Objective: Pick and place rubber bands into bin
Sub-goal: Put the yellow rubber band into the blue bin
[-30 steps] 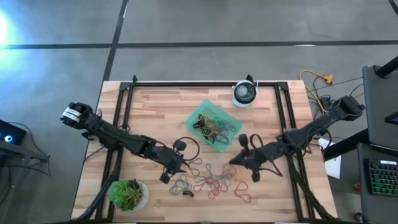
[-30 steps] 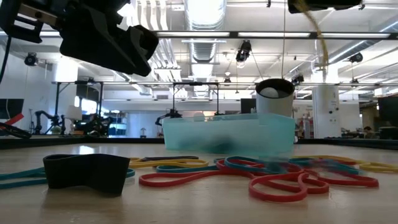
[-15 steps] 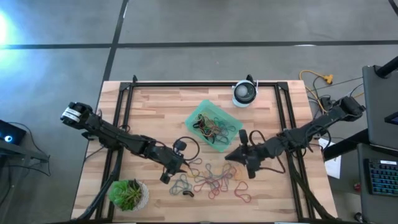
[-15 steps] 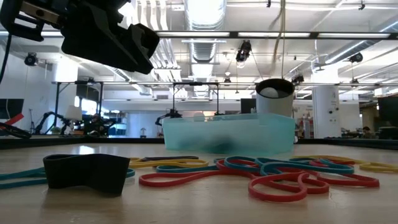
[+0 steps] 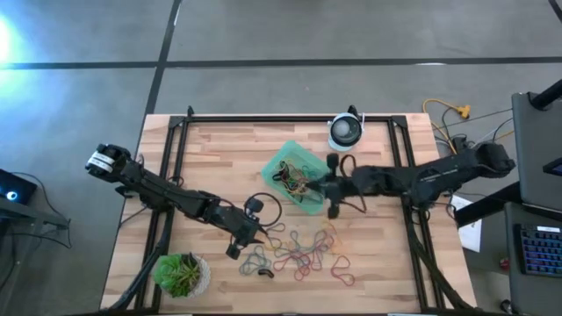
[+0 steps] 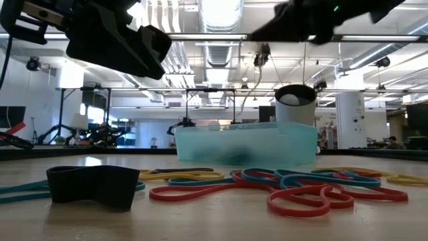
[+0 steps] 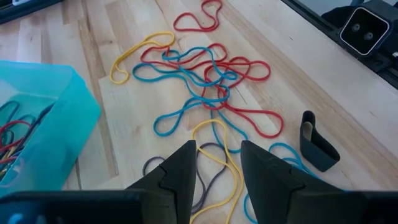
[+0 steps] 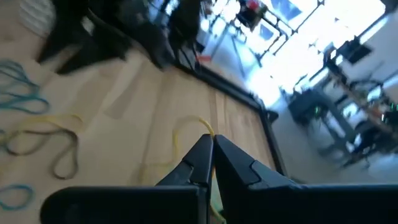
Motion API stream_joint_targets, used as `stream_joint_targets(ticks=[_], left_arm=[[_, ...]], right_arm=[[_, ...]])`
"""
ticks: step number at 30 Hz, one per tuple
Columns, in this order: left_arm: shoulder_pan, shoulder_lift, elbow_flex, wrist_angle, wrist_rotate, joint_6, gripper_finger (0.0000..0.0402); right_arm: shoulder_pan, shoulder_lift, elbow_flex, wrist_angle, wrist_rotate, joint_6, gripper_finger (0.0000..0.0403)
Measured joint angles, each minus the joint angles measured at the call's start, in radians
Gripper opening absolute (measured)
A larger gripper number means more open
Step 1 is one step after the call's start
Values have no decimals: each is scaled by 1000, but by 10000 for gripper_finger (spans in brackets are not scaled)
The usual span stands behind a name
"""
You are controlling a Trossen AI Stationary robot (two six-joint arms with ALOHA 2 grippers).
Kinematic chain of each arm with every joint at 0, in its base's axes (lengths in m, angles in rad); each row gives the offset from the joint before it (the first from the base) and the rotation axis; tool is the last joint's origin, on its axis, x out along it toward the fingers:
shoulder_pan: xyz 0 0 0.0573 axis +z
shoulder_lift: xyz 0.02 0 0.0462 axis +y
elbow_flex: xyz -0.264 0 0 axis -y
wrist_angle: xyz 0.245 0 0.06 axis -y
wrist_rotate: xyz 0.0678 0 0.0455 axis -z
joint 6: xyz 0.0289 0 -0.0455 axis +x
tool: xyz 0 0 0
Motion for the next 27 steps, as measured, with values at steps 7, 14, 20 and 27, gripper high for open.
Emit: stream_joint_targets(ticks=[7, 14, 20, 27], left_arm=[[0, 0, 0, -1, 0, 0, 112], [0, 0, 0, -1, 0, 0, 112], [0, 0, -2, -2, 0, 0, 112], [0, 0, -4, -2, 0, 0, 112]], right_arm=[[-134, 161, -1, 110, -89, 24, 9], [-197, 291, 6, 252, -89, 20, 9], [-243, 322, 6, 265, -89, 76, 9], [-268, 306, 7, 192, -89, 161, 35]])
